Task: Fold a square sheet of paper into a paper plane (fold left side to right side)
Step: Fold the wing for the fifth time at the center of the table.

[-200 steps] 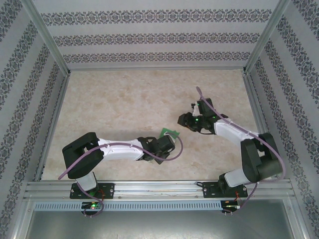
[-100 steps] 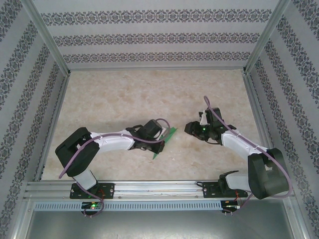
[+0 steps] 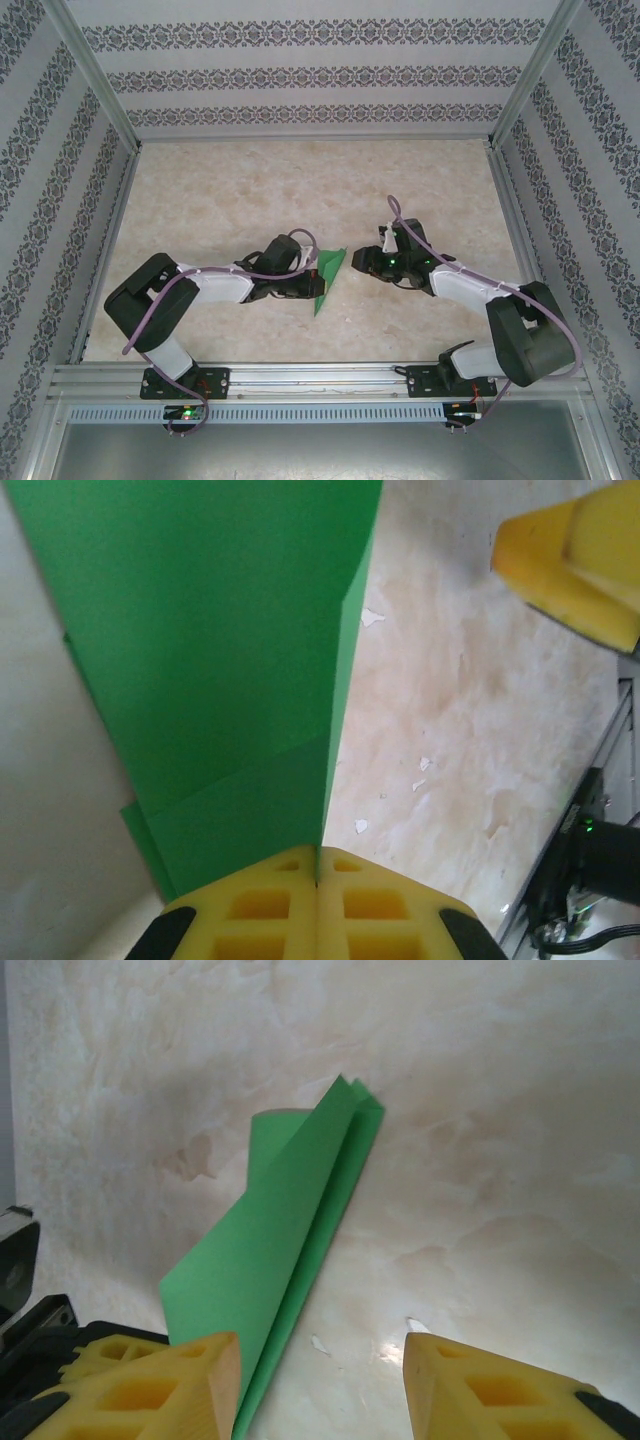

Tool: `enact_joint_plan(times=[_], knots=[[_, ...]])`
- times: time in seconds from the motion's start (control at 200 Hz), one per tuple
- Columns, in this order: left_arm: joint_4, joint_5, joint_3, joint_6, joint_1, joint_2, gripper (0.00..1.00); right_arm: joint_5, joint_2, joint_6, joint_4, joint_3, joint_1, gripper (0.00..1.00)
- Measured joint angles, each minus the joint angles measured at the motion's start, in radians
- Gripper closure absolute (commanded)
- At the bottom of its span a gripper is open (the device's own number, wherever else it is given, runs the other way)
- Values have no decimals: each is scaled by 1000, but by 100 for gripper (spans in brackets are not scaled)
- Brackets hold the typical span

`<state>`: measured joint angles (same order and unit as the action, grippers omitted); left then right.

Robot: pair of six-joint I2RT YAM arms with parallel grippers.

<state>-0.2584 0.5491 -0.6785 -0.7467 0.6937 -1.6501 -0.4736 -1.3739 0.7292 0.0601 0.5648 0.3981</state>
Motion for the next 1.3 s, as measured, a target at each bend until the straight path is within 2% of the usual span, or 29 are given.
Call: enact_joint_plan(times=[0.34, 0.535, 1.299], knots=[[-181, 66, 63, -147, -45, -4, 100, 25, -48, 76, 100, 0, 82, 52], [-247, 100, 64, -206, -49, -48, 100, 48, -70, 96, 132, 0, 98, 52], [-379, 121, 99, -310, -62, -90, 100, 69, -160, 162, 244, 0, 134, 56]])
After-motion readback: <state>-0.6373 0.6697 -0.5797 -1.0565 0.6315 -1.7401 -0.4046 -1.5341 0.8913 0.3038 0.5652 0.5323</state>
